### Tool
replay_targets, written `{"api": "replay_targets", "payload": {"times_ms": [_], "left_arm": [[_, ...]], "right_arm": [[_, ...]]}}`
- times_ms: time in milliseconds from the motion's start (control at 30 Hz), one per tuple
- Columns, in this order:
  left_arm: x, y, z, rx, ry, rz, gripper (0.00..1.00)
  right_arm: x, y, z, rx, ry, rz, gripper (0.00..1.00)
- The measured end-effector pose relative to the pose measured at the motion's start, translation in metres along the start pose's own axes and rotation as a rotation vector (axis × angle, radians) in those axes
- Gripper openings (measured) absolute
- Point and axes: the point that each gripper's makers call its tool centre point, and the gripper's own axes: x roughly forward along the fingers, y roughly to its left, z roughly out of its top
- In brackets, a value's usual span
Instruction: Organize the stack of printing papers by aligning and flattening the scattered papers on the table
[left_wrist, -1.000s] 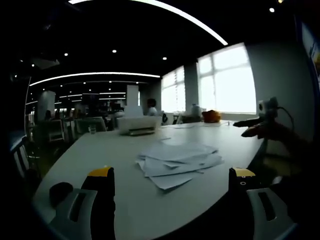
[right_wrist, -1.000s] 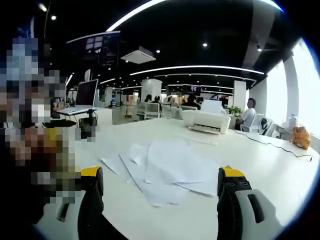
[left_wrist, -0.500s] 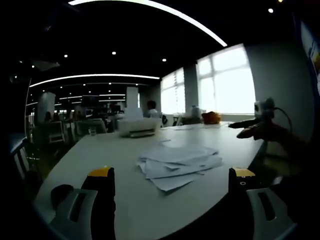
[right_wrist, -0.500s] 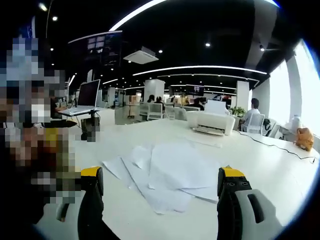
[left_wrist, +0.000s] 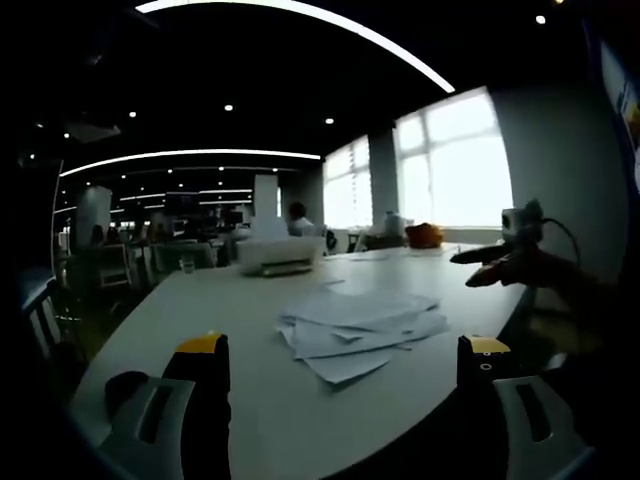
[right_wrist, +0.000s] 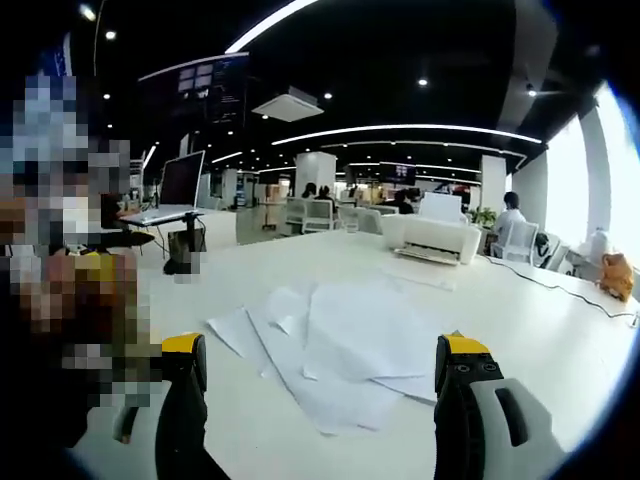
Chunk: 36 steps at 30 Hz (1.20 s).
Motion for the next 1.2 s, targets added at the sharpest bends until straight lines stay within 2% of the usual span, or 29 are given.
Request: {"api": "replay_targets", "payload": {"times_ms": [367, 533, 767, 1033, 1200], "left_arm": [[0.003, 0.0, 0.0, -0.005, 0.0, 0.0, 0.97], [0.002, -0.001, 0.004, -0.011, -0.019, -0.006, 0.97], [0.001, -0.001, 0.001, -0.01, -0.003, -0.004, 0.97], [-0.001, -0.001, 0.008, 0.004, -0.02, 0.003, 0.97], [-0.001, -0.001, 0.005, 0.01, -0.013, 0.007, 0.97]], "right_arm": [[0.009, 0.0, 0.002, -0.001, 0.001, 0.012, 0.9], [0.011, -0.002, 0.005, 0.005, -0.009, 0.008, 0.9], [0.01, 0.0, 0.01, -0.003, -0.007, 0.013, 0.9], [0.012, 0.002, 0.016, 0.0, -0.025, 0.018, 0.9], [0.017, 0.005, 0.015, -0.001, -0.024, 0.027, 0.9]]}}
